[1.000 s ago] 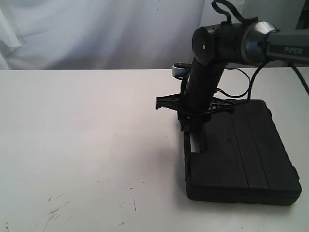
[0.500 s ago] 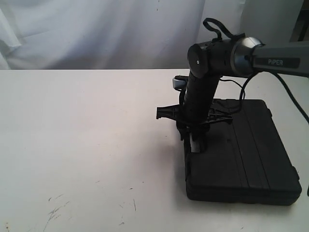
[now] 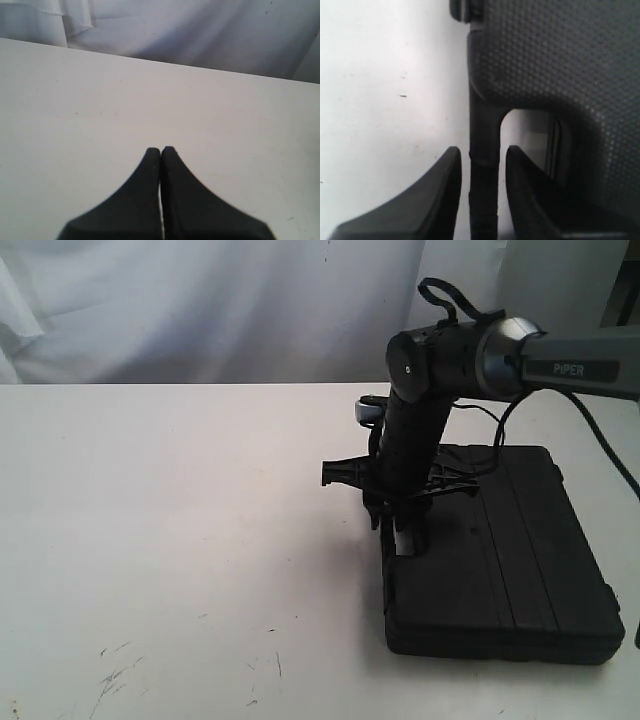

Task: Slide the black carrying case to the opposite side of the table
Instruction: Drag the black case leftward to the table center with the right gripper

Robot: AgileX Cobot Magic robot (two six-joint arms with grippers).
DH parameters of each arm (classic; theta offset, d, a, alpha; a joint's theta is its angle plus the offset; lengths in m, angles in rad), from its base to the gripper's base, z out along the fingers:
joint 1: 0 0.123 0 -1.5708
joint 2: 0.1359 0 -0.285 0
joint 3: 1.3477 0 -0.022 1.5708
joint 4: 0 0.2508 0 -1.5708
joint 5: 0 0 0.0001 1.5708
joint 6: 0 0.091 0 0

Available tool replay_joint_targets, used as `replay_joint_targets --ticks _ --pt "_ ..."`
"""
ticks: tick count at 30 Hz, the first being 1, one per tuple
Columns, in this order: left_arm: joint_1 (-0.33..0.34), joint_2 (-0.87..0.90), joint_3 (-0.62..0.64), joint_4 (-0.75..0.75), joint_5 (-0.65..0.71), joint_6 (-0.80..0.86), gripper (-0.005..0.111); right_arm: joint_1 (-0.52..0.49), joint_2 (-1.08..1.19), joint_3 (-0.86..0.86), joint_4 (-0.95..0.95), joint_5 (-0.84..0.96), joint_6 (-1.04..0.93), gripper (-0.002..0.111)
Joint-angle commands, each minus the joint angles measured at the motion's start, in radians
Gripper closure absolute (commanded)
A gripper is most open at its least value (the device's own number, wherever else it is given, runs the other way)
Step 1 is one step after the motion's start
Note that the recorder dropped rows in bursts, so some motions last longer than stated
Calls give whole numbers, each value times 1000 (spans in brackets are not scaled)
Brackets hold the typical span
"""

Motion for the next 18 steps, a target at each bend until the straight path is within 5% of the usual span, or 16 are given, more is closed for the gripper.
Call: replay_joint_targets --ticks 1,10,15,18 --pt "-4 -4 5 -4 -10 -2 107 11 -3 -9 -9 -16 7 79" --pt "-4 -4 5 -4 -10 -2 107 14 21 -9 -9 -2 7 80" --pt "-4 -4 5 -4 -10 -2 107 24 28 -9 7 22 7 108" --pt "-4 -4 5 -4 -10 -2 107 51 28 -9 55 -12 9 108"
